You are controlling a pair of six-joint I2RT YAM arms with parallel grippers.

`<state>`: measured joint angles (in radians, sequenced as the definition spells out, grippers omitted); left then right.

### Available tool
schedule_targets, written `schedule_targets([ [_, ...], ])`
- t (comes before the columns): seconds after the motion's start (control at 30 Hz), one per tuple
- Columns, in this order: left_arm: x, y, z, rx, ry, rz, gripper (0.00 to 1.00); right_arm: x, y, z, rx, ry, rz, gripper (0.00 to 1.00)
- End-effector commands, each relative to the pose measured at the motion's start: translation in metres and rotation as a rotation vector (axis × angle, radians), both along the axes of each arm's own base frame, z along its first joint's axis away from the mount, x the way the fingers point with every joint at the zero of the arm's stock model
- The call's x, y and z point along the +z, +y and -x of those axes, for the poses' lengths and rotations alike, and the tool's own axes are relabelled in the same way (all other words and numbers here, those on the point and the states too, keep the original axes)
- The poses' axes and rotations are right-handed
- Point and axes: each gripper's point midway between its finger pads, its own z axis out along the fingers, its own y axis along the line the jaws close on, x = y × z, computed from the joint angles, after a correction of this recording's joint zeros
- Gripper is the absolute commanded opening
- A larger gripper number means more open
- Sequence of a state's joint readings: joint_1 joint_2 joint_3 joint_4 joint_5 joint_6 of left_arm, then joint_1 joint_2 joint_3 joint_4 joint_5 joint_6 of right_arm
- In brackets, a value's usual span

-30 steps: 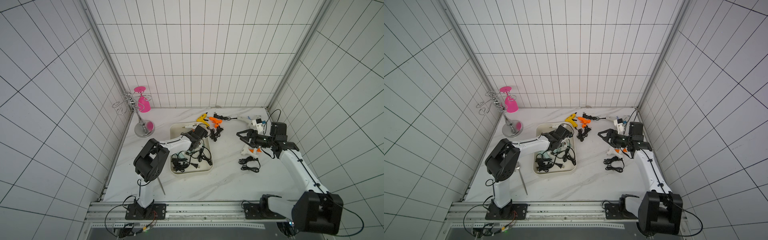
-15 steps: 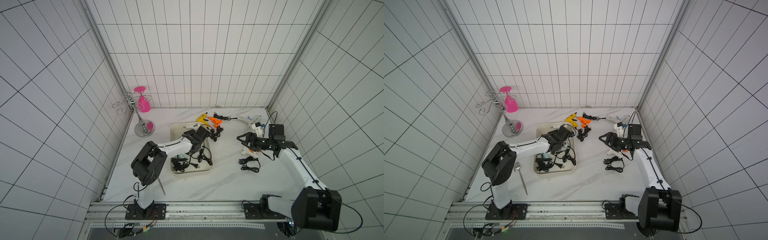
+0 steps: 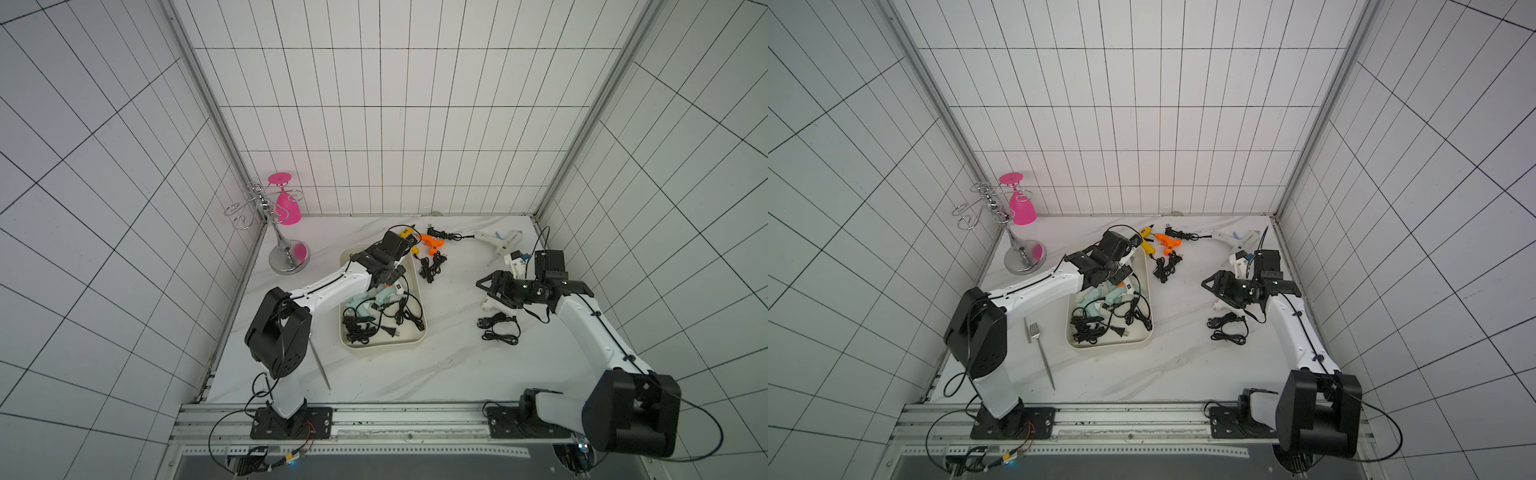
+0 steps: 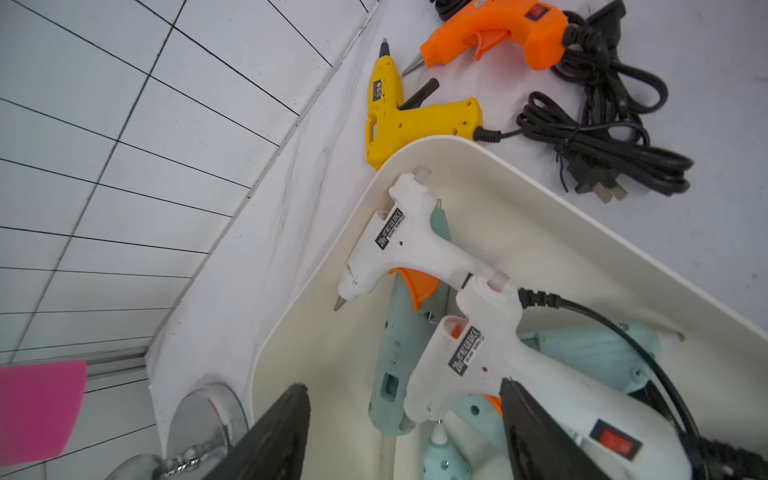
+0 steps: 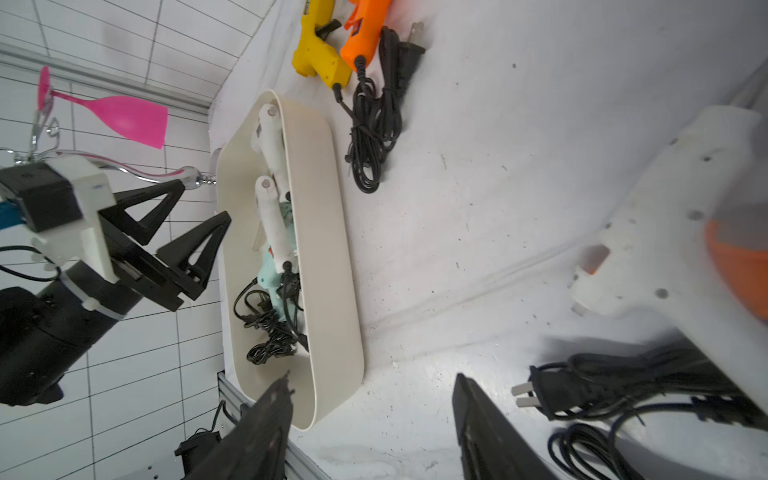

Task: Put the hot melt glue gun into the storage box
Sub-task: Place the hot melt adhesive gun in the storage box.

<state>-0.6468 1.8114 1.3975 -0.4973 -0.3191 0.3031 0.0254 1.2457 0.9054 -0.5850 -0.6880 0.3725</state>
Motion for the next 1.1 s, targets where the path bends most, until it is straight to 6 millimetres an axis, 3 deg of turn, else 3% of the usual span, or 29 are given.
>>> schedule_targets([
  [0.0, -0.019, -0.029, -0.001, -0.009, 0.079, 0.177, 0.73, -0.005, -0.031, -0.005, -0.102, 0.022, 0.175, 0.64],
  [0.27, -0.055, -0.039, 0.013, -0.024, 0.152, 0.239, 0.71, -0.028, -0.092, 0.008, -0.267, 0.135, 0.501, 0.65],
  [0.5, -0.068, -0.037, 0.029, -0.041, 0.196, 0.262, 0.71, -0.034, -0.102, -0.009, -0.228, 0.137, 0.589, 0.65],
  [0.6, -0.049, -0.034, 0.032, -0.036, 0.170, 0.281, 0.71, -0.035, -0.111, -0.019, -0.248, 0.142, 0.636, 0.65],
  [0.77, 0.026, -0.031, 0.033, -0.051, 0.043, 0.366, 0.72, -0.048, -0.125, -0.034, -0.281, 0.197, 0.681, 0.64],
  [0.87, 0.060, -0.029, 0.037, -0.072, -0.017, 0.409, 0.74, -0.061, -0.128, -0.046, -0.281, 0.239, 0.676, 0.63],
  [0.97, 0.076, -0.029, 0.042, -0.094, -0.042, 0.432, 0.74, -0.072, -0.131, -0.056, -0.278, 0.273, 0.685, 0.61],
  [1.07, 0.077, -0.027, 0.046, -0.103, -0.044, 0.430, 0.75, -0.080, -0.130, -0.064, -0.266, 0.285, 0.684, 0.60],
])
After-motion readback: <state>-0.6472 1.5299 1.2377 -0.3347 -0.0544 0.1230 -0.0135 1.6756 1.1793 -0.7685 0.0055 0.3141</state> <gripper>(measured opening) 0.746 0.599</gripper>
